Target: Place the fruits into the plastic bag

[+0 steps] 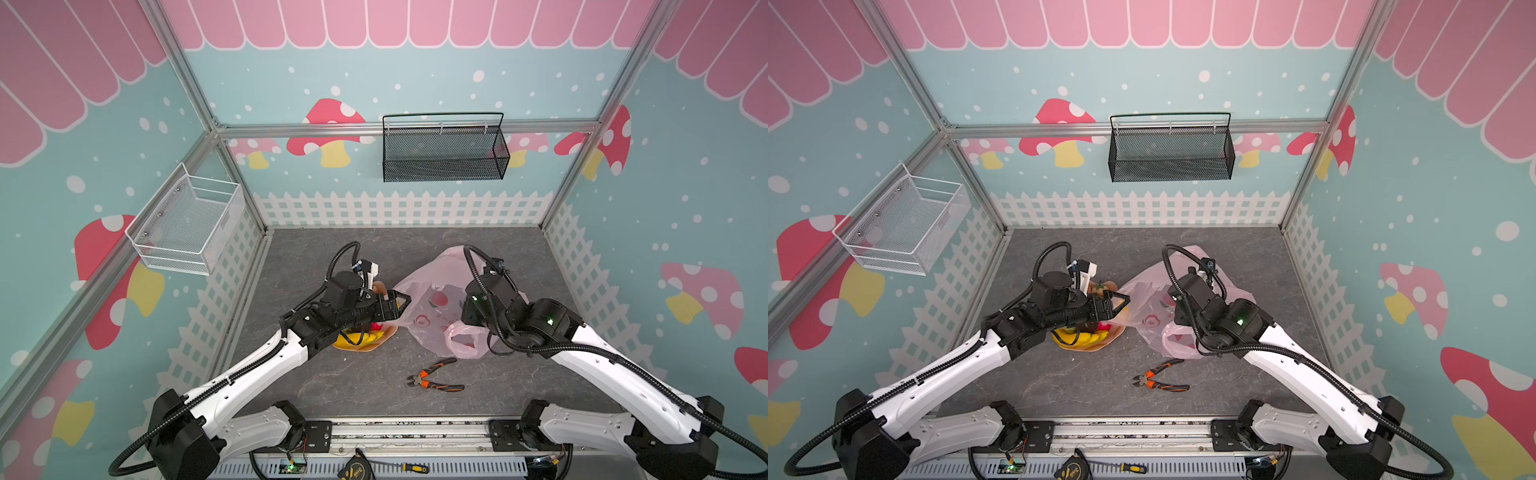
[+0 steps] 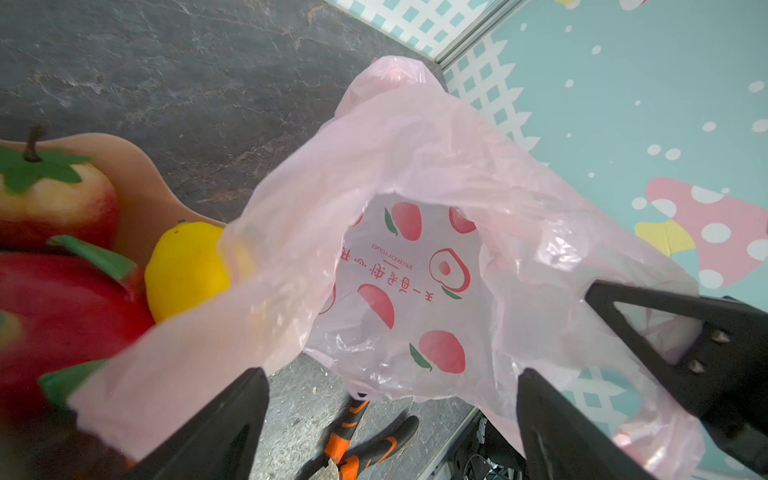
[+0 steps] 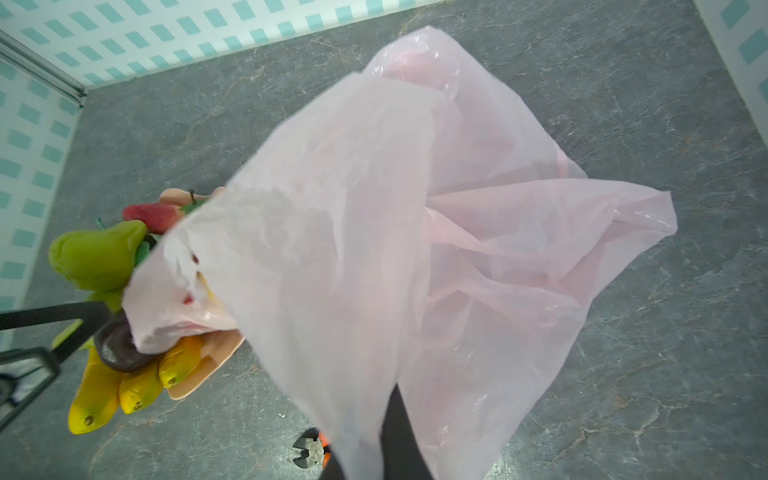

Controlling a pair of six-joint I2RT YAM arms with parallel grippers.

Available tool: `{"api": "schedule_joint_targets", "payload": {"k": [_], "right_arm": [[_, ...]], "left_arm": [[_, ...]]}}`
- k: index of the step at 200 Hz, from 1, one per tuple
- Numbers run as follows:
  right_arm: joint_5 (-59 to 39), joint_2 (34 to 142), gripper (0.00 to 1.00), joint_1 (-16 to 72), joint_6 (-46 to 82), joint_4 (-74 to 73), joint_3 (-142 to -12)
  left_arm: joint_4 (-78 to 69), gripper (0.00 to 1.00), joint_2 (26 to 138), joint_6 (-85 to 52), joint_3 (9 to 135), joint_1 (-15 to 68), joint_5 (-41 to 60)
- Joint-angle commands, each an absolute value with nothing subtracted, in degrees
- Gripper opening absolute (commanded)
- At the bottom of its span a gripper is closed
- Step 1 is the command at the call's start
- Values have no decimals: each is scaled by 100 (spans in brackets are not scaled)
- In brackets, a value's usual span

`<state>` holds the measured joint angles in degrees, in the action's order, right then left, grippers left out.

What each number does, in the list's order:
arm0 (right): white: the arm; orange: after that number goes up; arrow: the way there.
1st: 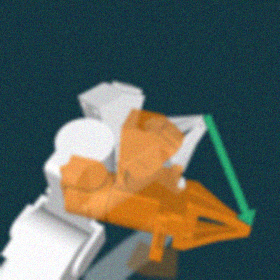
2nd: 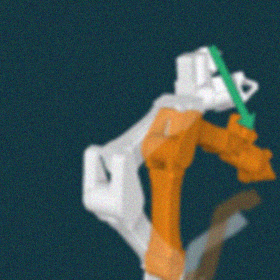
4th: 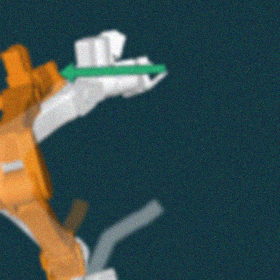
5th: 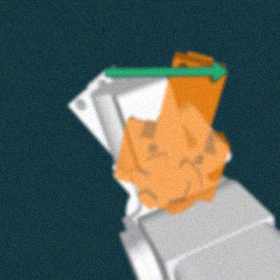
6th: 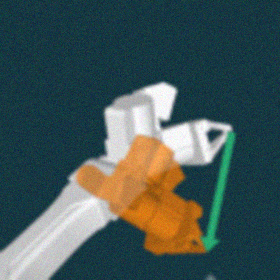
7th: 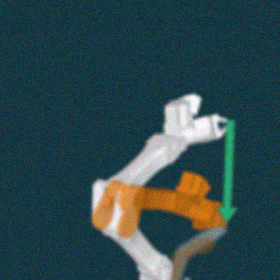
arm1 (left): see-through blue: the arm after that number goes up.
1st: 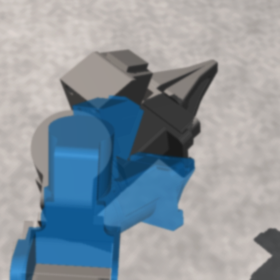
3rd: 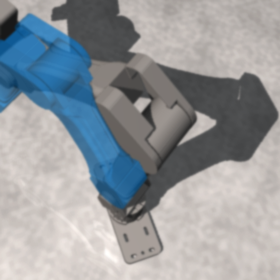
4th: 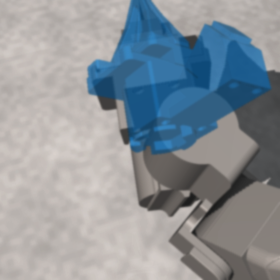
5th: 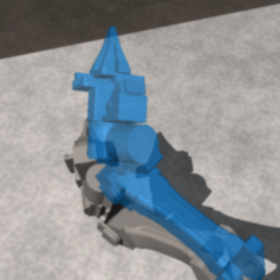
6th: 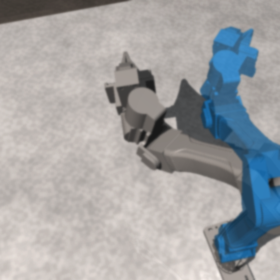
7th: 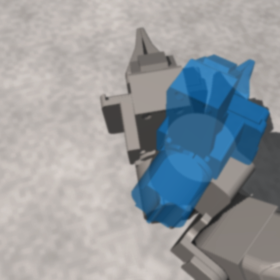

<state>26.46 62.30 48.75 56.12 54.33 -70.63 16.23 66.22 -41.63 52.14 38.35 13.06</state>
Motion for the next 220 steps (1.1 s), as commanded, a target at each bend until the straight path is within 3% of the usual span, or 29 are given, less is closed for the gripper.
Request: {"api": "schedule_joint_targets", "payload": {"k": [1, 69, 220], "right_arm": [[2461, 6082, 0, 4878, 6217, 5159, -6871], [1974, 5832, 0, 4878, 8150, 4968, -6198], [2207, 5208, 0, 4835, 9102, 3477, -5273]], "left_arm": [[1556, 94, 6628, -4303, 5402, 3868, 1209], [3059, 97, 6151, -3464, 6079, 3704, 646], [4900, 100, 5810, -1964, 6521, 2988, 756]]}}
